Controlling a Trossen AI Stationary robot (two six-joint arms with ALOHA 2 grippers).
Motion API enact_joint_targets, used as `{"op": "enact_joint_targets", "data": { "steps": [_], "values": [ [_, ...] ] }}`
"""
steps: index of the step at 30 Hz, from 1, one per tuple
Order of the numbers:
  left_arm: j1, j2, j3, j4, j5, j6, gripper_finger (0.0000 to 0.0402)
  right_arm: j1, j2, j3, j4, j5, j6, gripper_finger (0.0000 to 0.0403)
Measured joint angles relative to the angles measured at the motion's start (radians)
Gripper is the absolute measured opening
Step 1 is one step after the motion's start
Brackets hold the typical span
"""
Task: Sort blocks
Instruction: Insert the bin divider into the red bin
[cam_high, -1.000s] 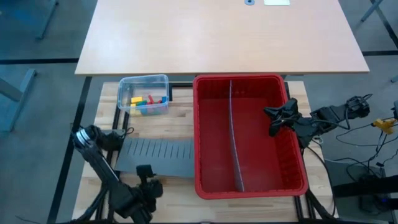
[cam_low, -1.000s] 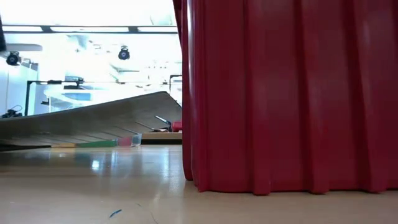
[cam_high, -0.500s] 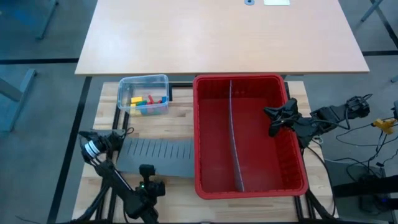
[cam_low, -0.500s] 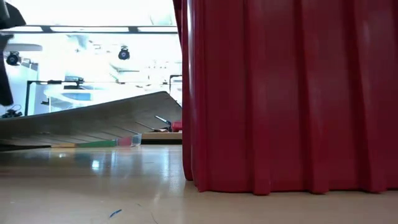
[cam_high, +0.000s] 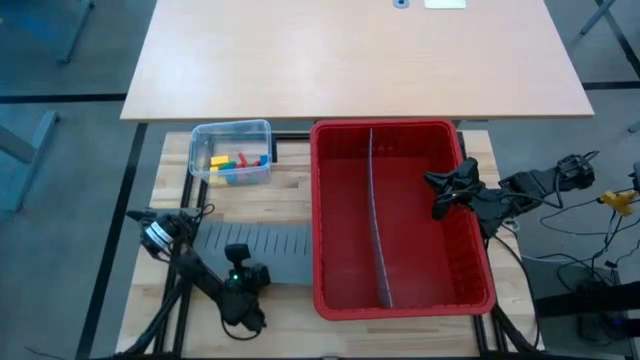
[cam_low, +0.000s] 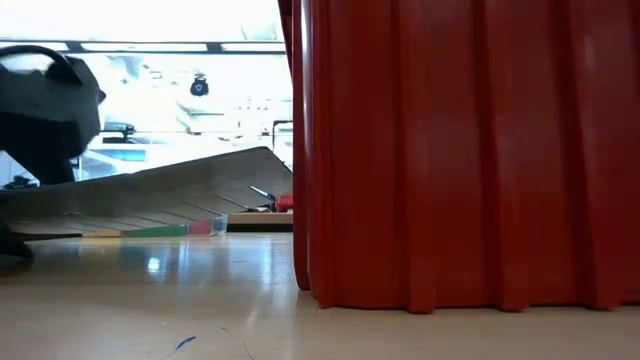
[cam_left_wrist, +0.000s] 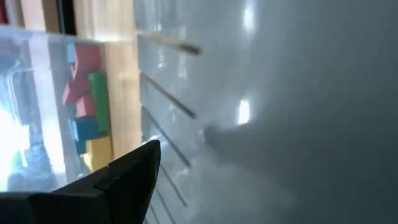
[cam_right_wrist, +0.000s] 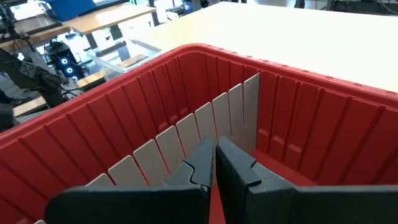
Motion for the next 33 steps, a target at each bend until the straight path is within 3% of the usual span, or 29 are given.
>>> {"op": "enact_joint_targets", "data": {
  "steps": [4,10,12,17,26,33],
  "values": [
    [0.018,0.0,-0.018,0.0,0.006,-0.035,0.0265,0.0,0.0,0.0,0.0,0.0,0.001,0.0],
    [0.02,-0.002,-0.016,0.006,0.016,-0.034,0.0074,0.0,0.0,0.0,-0.001,0.0,0.0,0.0],
    [0.021,-0.016,-0.015,0.006,0.016,-0.027,0.0031,0.0,0.0,0.0,-0.002,0.0,0.0,0.0],
    [0.028,-0.075,0.003,-0.017,0.024,-0.052,0.001,0.0,0.0,0.0,-0.008,0.001,0.0,0.0],
    [0.031,-0.296,0.075,-0.266,0.072,-0.241,0.0001,0.0,0.0,0.0,-0.026,0.005,-0.001,0.0],
    [0.025,-0.449,0.123,-0.265,0.034,-0.284,0.0,0.0,0.0,0.0,-0.028,0.004,-0.01,0.0]
  ]
}}
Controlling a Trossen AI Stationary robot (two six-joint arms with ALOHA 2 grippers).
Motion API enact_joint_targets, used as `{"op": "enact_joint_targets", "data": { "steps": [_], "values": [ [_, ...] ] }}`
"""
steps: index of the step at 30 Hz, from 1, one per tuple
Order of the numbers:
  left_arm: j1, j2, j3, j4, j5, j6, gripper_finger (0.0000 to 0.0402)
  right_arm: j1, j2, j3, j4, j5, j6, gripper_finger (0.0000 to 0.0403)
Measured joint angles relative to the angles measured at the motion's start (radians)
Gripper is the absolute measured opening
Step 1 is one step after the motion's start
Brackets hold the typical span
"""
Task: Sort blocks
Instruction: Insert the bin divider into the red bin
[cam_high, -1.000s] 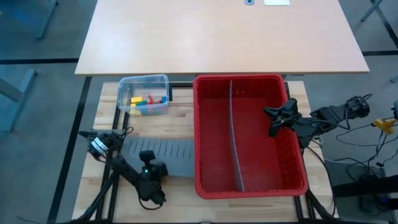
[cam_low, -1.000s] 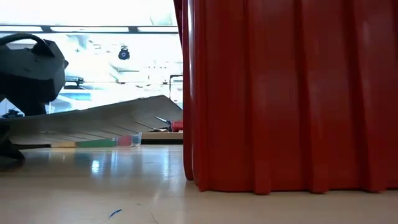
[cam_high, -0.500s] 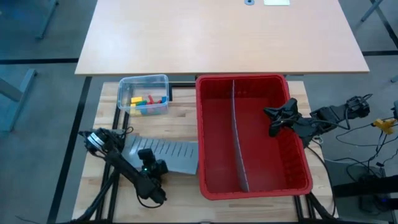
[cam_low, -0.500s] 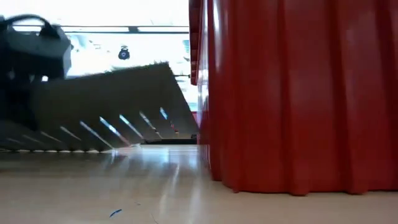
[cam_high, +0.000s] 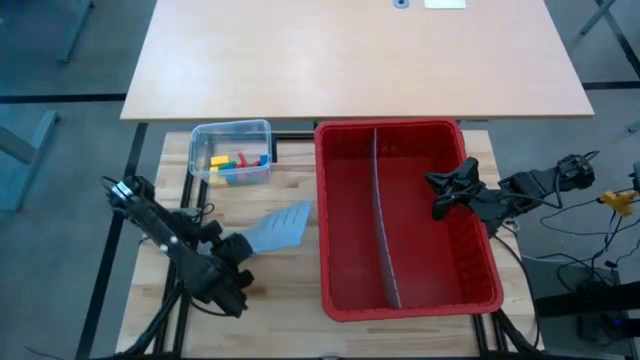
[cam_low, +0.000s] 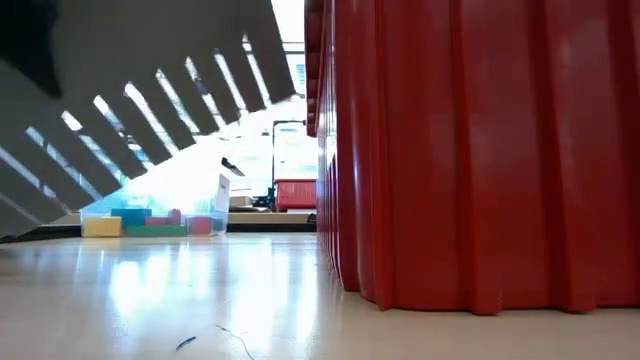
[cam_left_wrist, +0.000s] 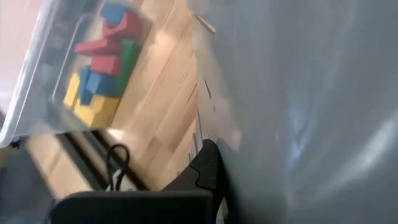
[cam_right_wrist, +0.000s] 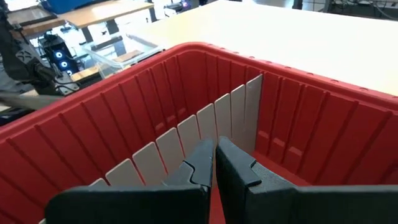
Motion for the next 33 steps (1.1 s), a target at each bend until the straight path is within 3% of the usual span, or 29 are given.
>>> {"op": "enact_joint_targets", "data": {
  "steps": [9,17,22,27,33],
  "values": [
    [0.0,-0.129,0.153,-0.003,-0.071,0.114,0.0001,0.0,0.0,0.0,0.001,-0.003,-0.002,0.0],
    [0.031,-0.174,0.391,-0.005,-0.145,0.315,0.0001,0.0,0.0,0.0,0.089,-0.045,-0.038,0.0],
    [0.111,-0.158,0.522,-0.005,-0.122,0.49,0.0001,0.0,-0.001,0.001,0.233,-0.099,-0.182,0.0],
    [0.221,-0.137,0.619,0.011,-0.095,0.681,0.0001,0.0,-0.002,0.038,0.256,-0.134,-0.243,0.0],
    [0.353,-0.121,0.689,0.192,0.006,0.959,0.0001,0.0,-0.008,0.1,0.253,-0.155,-0.318,0.0]
  ]
}}
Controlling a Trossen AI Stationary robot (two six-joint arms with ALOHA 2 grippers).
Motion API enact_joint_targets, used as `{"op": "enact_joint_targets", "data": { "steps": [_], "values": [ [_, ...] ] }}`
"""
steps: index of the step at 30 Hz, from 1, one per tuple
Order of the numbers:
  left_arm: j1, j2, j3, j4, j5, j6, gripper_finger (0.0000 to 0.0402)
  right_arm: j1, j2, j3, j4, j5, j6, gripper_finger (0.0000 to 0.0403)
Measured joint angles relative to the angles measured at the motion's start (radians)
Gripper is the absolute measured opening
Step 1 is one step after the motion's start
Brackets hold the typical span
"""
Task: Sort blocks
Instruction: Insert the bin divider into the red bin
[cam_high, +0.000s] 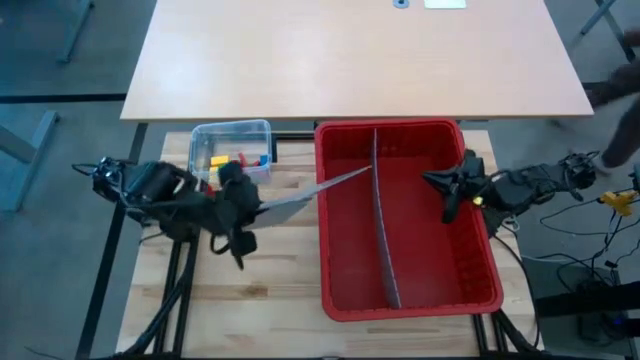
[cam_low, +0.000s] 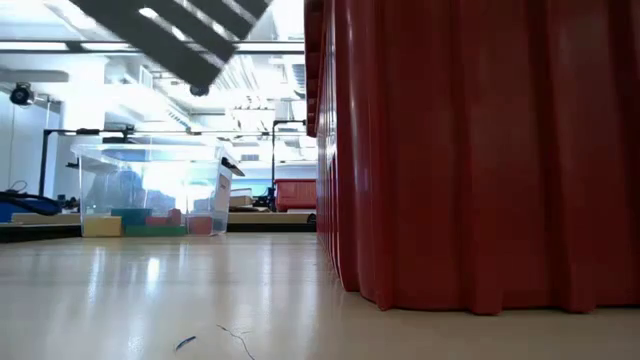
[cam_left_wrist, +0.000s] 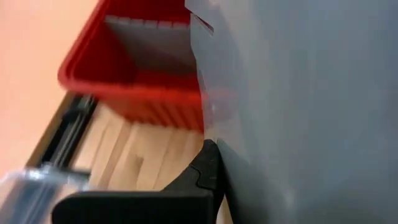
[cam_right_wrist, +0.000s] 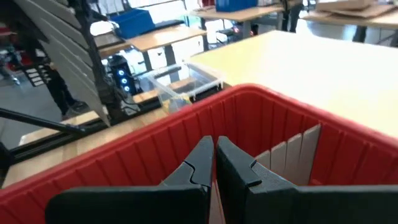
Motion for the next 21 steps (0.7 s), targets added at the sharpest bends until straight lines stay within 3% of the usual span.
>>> {"op": "enact_joint_targets", "data": {
  "steps": [7,11,18,21],
  "values": [
    [0.123,0.091,0.094,0.035,0.143,0.181,0.0001,0.0,0.002,0.136,-0.004,-0.075,-0.132,0.0],
    [0.166,0.161,0.184,0.034,0.168,0.263,0.0001,0.0,0.004,0.227,-0.036,-0.078,-0.201,0.0],
    [0.235,0.285,0.382,0.025,0.27,0.343,0.0,0.0,0.008,0.347,-0.197,-0.077,-0.21,0.0],
    [0.271,0.319,0.412,0.01,0.321,0.344,0.0,0.0,0.008,0.366,-0.252,-0.078,-0.181,0.0]
  ]
}}
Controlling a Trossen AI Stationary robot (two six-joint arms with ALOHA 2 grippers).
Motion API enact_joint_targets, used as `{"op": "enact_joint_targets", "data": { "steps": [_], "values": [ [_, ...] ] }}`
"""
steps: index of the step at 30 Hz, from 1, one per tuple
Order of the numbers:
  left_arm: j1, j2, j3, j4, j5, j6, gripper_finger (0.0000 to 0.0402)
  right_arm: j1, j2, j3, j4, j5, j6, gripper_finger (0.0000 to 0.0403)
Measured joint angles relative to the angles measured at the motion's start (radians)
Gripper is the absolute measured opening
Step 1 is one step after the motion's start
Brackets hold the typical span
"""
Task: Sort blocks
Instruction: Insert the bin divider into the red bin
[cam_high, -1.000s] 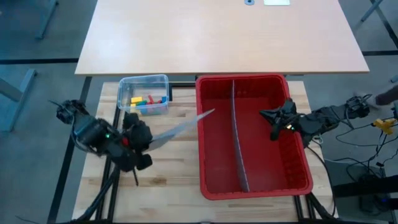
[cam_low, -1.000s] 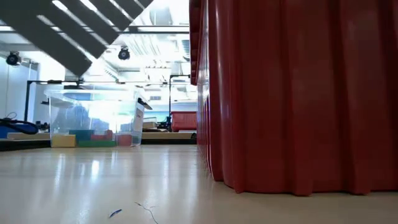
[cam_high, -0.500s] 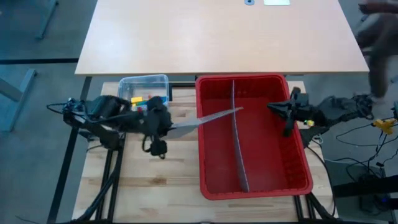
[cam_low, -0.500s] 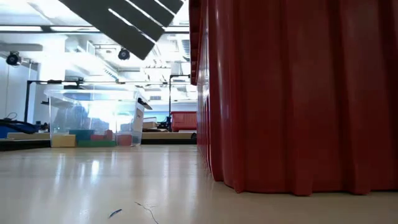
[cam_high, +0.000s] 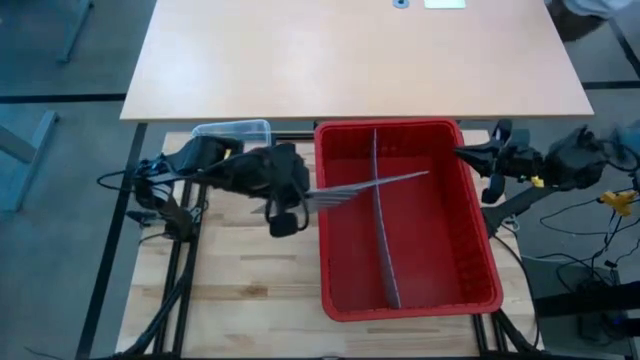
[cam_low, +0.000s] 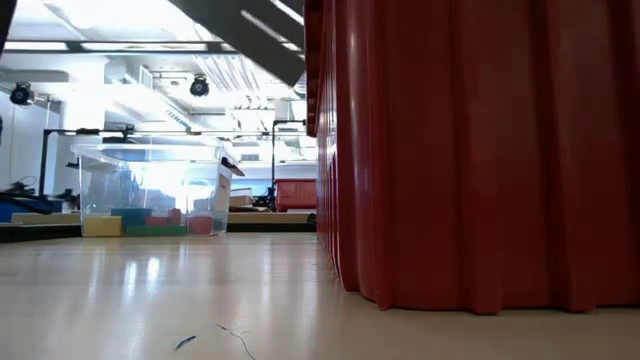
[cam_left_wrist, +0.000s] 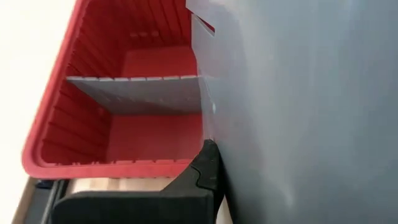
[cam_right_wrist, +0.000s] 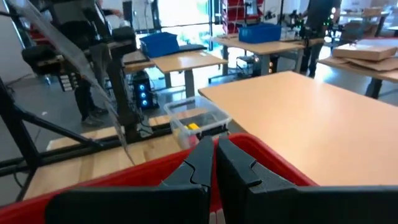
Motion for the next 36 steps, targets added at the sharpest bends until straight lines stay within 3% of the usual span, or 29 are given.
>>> {"op": "enact_joint_targets", "data": {
  "steps": [11,21,26,36],
  "values": [
    [0.061,0.026,-0.012,-0.01,0.065,-0.032,0.0,0.0,0.113,0.014,-0.008,-0.021,-0.016,0.0009],
    [0.06,0.029,-0.014,-0.129,0.081,-0.084,0.0,0.0,0.277,0.214,0.012,-0.02,-0.071,0.012],
    [0.067,0.029,-0.014,-0.148,0.095,-0.081,0.0,-0.007,0.366,0.265,0.012,-0.089,-0.088,0.0158],
    [0.066,0.029,-0.014,-0.186,0.121,-0.077,0.0,-0.092,0.505,0.326,0.015,-0.218,-0.11,0.0161]
  ]
}}
